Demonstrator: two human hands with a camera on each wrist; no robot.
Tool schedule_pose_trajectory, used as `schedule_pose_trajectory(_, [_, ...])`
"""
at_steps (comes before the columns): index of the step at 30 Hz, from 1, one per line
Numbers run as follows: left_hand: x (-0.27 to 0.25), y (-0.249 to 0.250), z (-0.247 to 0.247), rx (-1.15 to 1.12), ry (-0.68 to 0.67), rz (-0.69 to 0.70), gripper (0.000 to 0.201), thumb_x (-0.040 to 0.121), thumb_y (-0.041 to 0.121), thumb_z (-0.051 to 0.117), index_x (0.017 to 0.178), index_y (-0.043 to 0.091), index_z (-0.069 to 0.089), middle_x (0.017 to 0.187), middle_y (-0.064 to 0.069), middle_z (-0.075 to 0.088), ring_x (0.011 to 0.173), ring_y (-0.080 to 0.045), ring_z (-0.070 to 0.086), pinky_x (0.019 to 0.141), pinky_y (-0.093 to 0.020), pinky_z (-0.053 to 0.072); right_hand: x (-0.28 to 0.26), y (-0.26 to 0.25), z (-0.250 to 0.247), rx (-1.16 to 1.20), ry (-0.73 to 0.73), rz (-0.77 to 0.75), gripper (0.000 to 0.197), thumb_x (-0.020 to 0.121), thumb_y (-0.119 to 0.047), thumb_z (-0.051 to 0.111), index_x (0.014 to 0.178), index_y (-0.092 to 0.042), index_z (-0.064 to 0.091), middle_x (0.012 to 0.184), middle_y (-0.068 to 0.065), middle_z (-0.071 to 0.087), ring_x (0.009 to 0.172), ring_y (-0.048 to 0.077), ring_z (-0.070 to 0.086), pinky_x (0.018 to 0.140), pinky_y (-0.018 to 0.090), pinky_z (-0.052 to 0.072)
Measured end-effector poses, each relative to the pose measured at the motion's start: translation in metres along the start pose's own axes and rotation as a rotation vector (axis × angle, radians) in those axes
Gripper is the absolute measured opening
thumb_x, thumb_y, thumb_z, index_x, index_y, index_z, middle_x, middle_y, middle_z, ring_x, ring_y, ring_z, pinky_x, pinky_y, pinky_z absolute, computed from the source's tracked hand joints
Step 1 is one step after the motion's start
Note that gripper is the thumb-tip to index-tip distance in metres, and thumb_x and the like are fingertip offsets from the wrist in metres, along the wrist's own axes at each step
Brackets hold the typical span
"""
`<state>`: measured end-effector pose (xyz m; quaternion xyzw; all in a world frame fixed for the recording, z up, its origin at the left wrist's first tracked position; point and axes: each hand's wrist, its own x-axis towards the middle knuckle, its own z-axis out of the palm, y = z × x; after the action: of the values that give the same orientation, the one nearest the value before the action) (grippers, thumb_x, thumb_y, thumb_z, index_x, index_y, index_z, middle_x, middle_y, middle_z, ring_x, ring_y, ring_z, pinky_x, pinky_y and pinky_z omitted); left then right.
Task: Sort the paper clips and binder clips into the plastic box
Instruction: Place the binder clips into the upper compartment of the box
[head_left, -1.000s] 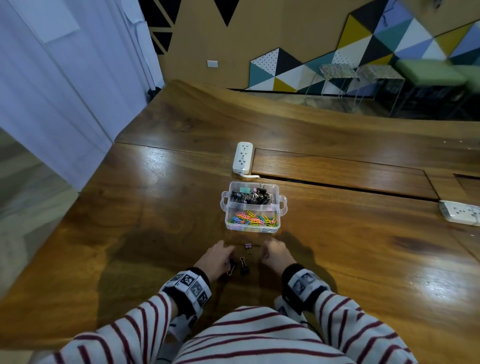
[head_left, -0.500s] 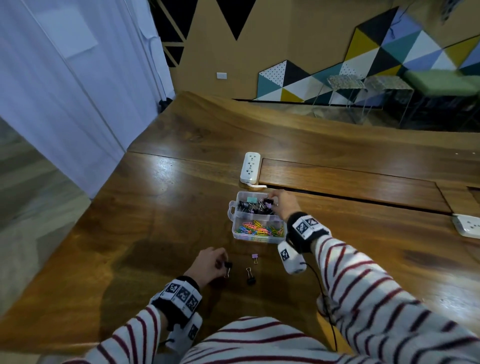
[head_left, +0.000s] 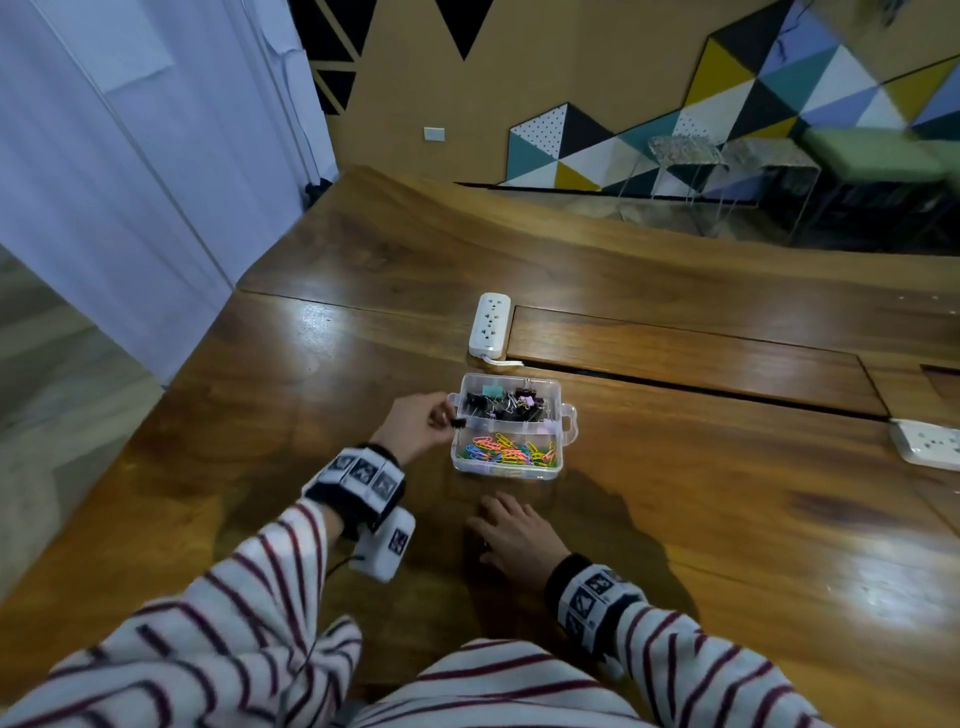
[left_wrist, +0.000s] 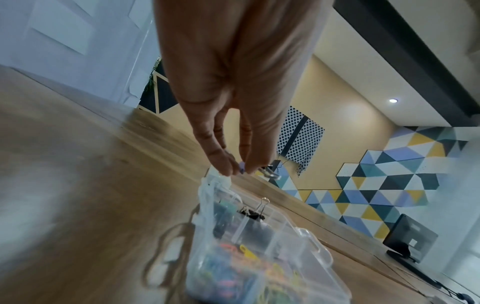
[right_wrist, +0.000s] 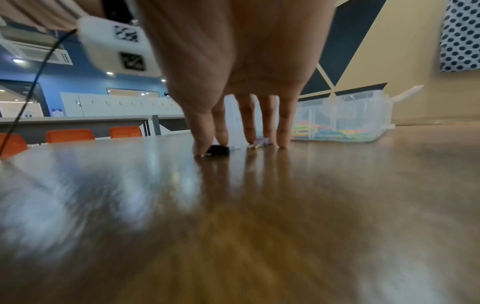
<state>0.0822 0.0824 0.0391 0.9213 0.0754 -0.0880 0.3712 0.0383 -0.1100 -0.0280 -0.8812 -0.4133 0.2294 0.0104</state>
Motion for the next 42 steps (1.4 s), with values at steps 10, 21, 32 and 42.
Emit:
schedule_pose_trajectory(10, [0.090, 0.026, 0.015, 0.091, -0.112, 0.038, 0.026, 0.077, 0.001, 0.066, 0.103, 0.002, 0.062, 0.099, -0.015, 0.067, 0.091, -0.022, 0.064, 0.083, -0.029, 0.053, -0.008, 0.002, 0.003, 0.150, 0.065, -0.052, 0.029, 0.090, -0.009, 0.047, 0.119, -0.008, 0.044, 0.130, 0.017, 0.036, 0.117, 0.032, 0.036, 0.090, 0.044, 0.046])
schedule_pose_trajectory(21, [0.062, -0.023, 0.032, 0.148, -0.012, -0.259, 0.077, 0.081, 0.030, 0.066, 0.142, 0.013, 0.024, 0.146, -0.020, 0.028, 0.133, -0.035, 0.034, 0.108, -0.048, 0.035, -0.002, 0.013, -0.005, 0.238, -0.095, -0.006, 0.028, 0.081, -0.007, 0.060, 0.107, -0.008, 0.050, 0.125, 0.014, 0.036, 0.111, 0.032, 0.043, 0.089, 0.041, 0.042])
schedule_pose_trajectory(32, [0.014, -0.040, 0.036, -0.105, -0.127, -0.206, 0.052, 0.089, 0.018, 0.055, 0.136, 0.019, 0.032, 0.118, -0.016, 0.061, 0.077, -0.018, 0.064, 0.071, -0.028, 0.057, -0.043, 0.032, 0.002, 0.264, -0.139, 0.052, 0.031, 0.080, -0.007, 0.062, 0.108, -0.005, 0.050, 0.128, 0.014, 0.036, 0.104, 0.030, 0.050, 0.088, 0.037, 0.044])
schedule_pose_trajectory(42, [-0.049, -0.061, 0.033, -0.187, -0.196, -0.201, 0.058, 0.088, 0.023, 0.056, 0.139, 0.023, 0.029, 0.118, -0.012, 0.060, 0.080, -0.014, 0.066, 0.074, -0.028, 0.057, -0.088, 0.060, 0.015, 0.470, 0.014, 0.304, 0.028, 0.079, -0.019, 0.066, 0.103, -0.011, 0.056, 0.100, -0.004, 0.041, 0.088, 0.011, 0.045, 0.070, 0.014, 0.040])
